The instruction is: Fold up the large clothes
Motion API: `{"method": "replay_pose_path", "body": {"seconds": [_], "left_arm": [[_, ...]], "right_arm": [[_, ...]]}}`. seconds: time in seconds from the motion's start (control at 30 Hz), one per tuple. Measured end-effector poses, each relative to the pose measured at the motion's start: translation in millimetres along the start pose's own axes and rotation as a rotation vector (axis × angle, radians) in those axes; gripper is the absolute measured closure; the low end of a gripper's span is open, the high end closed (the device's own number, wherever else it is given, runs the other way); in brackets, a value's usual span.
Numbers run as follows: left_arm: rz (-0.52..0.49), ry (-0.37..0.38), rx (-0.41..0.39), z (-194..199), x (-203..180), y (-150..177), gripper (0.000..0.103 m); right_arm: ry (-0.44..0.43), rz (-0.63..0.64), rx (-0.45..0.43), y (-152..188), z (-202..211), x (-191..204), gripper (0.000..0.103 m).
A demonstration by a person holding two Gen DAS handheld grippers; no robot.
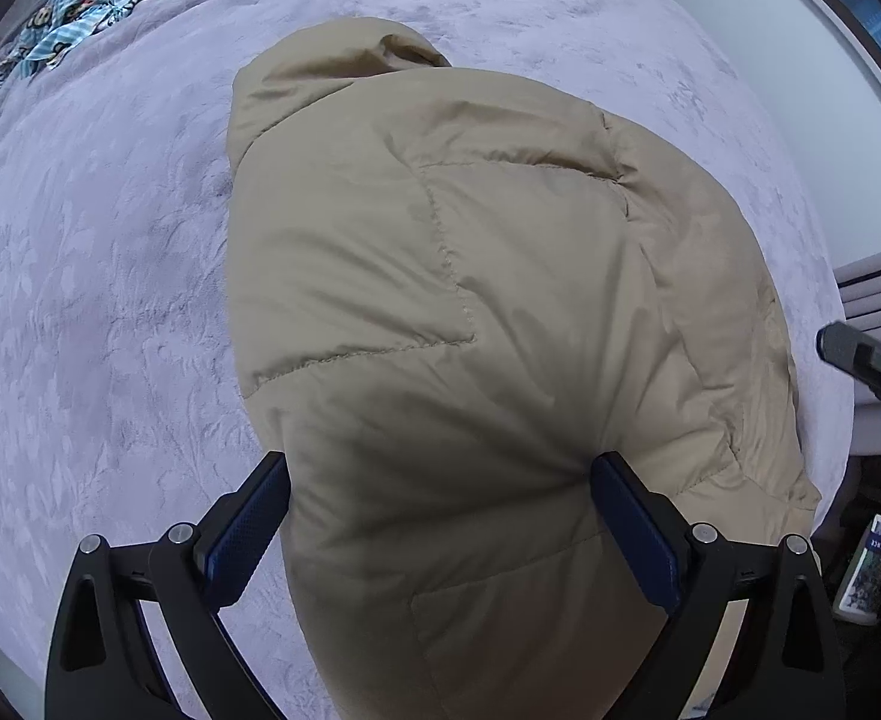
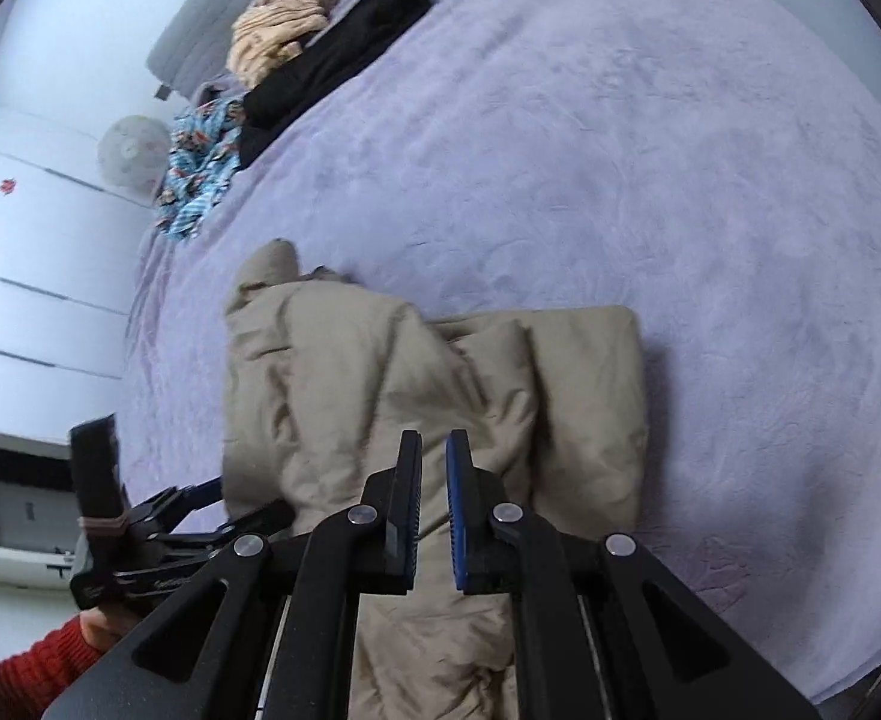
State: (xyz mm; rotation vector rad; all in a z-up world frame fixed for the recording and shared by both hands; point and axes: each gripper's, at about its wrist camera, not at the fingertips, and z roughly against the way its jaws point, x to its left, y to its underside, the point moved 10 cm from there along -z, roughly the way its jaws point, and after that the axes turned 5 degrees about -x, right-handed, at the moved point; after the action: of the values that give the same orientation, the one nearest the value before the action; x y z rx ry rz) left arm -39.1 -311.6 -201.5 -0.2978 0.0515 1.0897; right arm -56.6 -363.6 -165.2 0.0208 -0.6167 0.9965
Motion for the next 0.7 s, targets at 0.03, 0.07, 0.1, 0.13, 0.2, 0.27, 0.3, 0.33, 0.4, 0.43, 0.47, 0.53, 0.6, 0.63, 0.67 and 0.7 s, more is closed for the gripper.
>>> {"method": "replay_pose_path", "body": {"seconds": [0.03, 0.07, 0.1, 0.13, 0.2, 0.27, 0.3, 0.33, 0.4, 0.43, 0.47, 0.53, 0.6, 0.63, 0.67, 0.7], "left_arm": [[0.001, -0.003, -0.002, 0, 0, 1, 0.004], [0.003, -0.004, -0.003, 0, 0, 1, 0.004], [0.006, -0.004, -0.003, 0, -2, 2, 0.004], [0.007, -0.004, 0.0, 0, -1, 3, 0.004], [0.006, -0.006, 0.004, 1, -2, 7, 0.004], [0.004, -0.01, -0.004, 5, 1, 9, 0.004], [0.007, -0.01, -0.006, 6, 2, 9, 0.004], [0.012, -0.011, -0.007, 5, 3, 9, 0.003], [0.02, -0.007, -0.006, 4, 5, 6, 0.003], [0.019, -0.005, -0.005, 4, 6, 5, 0.003], [0.016, -0.004, -0.005, 4, 6, 5, 0.003], [0.013, -0.008, -0.003, 4, 8, 5, 0.003], [0.02, -0.015, 0.003, 6, 9, 5, 0.003], [0.024, -0.018, 0.005, 6, 10, 5, 0.003], [0.026, -0.022, 0.003, 7, 11, 5, 0.003], [0.022, -0.029, -0.002, 8, 11, 4, 0.001]], "right_arm": [[-0.01, 0.033, 0.031, 8, -5, 9, 0.094], [-0.001, 0.057, 0.063, 17, -11, 12, 0.094], [0.024, 0.074, 0.101, 28, -20, 8, 0.094], [0.072, 0.078, 0.157, 42, -34, -1, 0.094], [0.089, 0.028, 0.199, 60, -43, -21, 0.094], [0.06, -0.042, 0.184, 61, -37, -29, 0.094], [0.061, -0.053, 0.173, 59, -31, -32, 0.094], [0.069, -0.048, 0.162, 57, -25, -33, 0.094], [0.089, -0.019, 0.135, 52, -10, -37, 0.093], [0.105, -0.007, 0.12, 49, -2, -40, 0.092], [0.122, -0.002, 0.105, 46, 5, -44, 0.082], [0.155, -0.014, 0.081, 40, 14, -54, 0.039], [0.177, -0.032, 0.049, 35, 20, -65, 0.025], [0.181, -0.044, 0.052, 35, 20, -71, 0.025], [0.18, -0.059, 0.059, 36, 21, -75, 0.025], [0.177, -0.075, 0.063, 37, 20, -79, 0.025]]}}
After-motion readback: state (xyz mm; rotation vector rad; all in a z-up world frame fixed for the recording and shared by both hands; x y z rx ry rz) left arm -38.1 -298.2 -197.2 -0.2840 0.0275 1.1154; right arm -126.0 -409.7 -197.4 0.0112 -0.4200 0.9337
